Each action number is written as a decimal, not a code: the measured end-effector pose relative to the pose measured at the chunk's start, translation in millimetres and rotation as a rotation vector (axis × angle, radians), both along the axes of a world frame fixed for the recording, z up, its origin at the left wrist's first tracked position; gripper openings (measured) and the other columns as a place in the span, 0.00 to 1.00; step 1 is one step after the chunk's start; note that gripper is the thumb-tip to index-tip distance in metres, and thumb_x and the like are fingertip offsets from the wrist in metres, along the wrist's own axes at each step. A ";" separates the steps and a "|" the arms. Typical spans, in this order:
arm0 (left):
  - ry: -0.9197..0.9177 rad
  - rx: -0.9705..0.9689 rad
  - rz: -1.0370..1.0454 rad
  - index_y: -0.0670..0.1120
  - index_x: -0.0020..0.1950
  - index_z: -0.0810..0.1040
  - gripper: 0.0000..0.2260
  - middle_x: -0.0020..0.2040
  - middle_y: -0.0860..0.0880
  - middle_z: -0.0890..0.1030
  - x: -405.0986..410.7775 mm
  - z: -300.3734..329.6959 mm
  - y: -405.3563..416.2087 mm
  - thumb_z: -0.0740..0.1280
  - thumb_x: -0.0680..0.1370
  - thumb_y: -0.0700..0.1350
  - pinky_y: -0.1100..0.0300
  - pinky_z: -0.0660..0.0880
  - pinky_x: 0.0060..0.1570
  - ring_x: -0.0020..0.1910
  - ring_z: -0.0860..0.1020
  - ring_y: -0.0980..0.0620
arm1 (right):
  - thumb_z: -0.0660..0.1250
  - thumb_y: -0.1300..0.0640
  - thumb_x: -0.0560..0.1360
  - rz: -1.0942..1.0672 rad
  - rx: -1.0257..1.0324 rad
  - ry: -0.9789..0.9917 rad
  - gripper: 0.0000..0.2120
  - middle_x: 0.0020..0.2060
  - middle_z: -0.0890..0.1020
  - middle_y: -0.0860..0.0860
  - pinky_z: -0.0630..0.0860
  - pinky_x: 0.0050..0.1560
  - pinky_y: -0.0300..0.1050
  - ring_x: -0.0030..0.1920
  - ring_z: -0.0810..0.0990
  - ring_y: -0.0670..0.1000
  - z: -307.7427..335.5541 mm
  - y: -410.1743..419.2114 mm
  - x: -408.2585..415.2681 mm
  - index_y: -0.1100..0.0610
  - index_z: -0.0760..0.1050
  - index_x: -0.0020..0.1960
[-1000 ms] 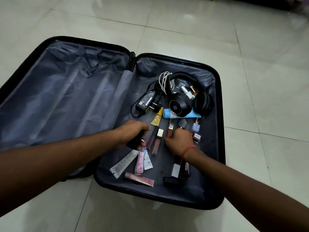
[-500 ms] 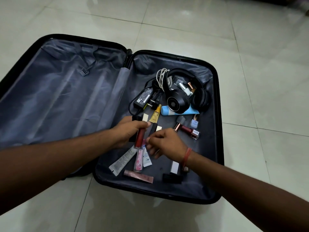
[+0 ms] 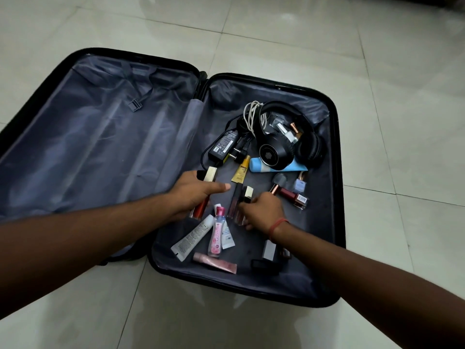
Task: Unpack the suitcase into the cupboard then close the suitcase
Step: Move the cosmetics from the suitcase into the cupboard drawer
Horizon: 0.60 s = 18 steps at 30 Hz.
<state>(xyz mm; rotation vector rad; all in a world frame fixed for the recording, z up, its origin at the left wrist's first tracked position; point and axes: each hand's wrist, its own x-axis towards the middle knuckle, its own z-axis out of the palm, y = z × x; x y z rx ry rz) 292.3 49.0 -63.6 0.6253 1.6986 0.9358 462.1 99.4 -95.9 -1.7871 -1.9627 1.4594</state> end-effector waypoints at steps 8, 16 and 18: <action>-0.078 0.052 -0.051 0.43 0.44 0.77 0.11 0.29 0.52 0.77 9.2 2.6 1.5 0.75 0.71 0.48 0.60 0.74 0.28 0.27 0.76 0.55 | 0.69 0.57 0.75 0.039 -0.079 0.301 0.08 0.29 0.82 0.55 0.81 0.34 0.49 0.28 0.81 0.51 30.0 -10.4 0.1 0.62 0.77 0.42; -0.038 0.057 -0.026 0.42 0.35 0.75 0.10 0.26 0.45 0.74 8.0 3.3 4.4 0.71 0.74 0.40 0.66 0.68 0.21 0.21 0.71 0.52 | 0.62 0.67 0.77 -0.001 -0.101 0.358 0.09 0.32 0.81 0.59 0.79 0.28 0.46 0.26 0.79 0.53 30.1 -11.0 -5.3 0.64 0.77 0.41; -0.027 0.053 0.012 0.43 0.34 0.73 0.10 0.28 0.44 0.73 3.9 -0.2 5.2 0.70 0.74 0.41 0.64 0.68 0.23 0.23 0.71 0.50 | 0.63 0.61 0.75 -0.017 0.047 0.195 0.12 0.29 0.82 0.59 0.81 0.31 0.54 0.27 0.81 0.56 12.5 3.1 -3.7 0.62 0.78 0.34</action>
